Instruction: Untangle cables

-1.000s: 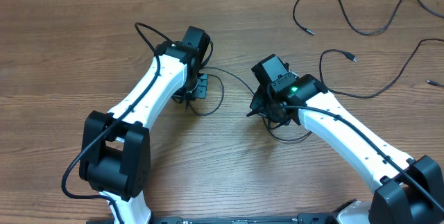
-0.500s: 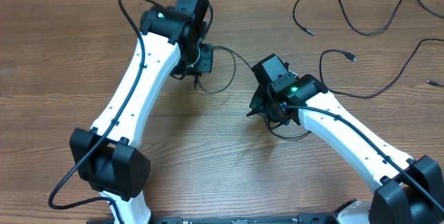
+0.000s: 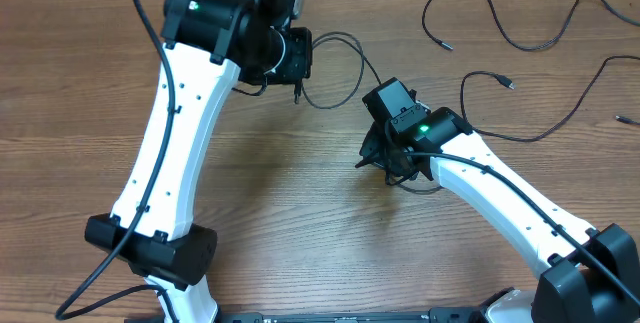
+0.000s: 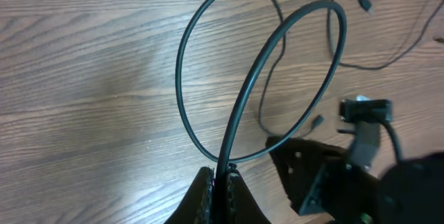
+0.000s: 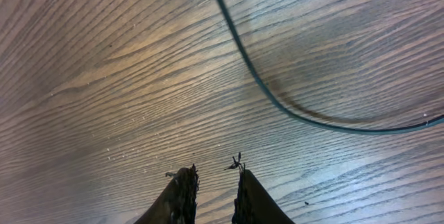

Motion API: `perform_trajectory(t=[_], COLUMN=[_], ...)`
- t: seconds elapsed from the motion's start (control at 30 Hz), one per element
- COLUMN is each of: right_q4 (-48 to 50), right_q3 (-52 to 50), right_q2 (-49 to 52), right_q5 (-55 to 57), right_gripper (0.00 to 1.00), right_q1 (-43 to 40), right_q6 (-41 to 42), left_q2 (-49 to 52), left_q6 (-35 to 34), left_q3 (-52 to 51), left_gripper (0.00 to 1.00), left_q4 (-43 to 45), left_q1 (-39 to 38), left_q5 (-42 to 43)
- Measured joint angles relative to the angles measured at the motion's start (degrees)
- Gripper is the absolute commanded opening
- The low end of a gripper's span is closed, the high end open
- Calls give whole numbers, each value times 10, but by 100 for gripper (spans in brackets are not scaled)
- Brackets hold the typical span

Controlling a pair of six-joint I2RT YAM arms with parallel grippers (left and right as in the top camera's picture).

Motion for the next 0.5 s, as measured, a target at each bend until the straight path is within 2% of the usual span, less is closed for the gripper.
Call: perform_trajectory(t=[0.17, 0.5], right_q4=[-2, -7], right_q3=[0, 0], right_q2=[0, 0], right_q5=[0, 0], right_gripper=[20, 20], right_q1=[0, 0], right_q6=[0, 0], left_q2=[0, 0], left_q6=[-11, -87], left_q3=[13, 13], left_gripper=[5, 5], left_q4=[-18, -88], left_q1=[0, 43], left_q5=[-30, -203])
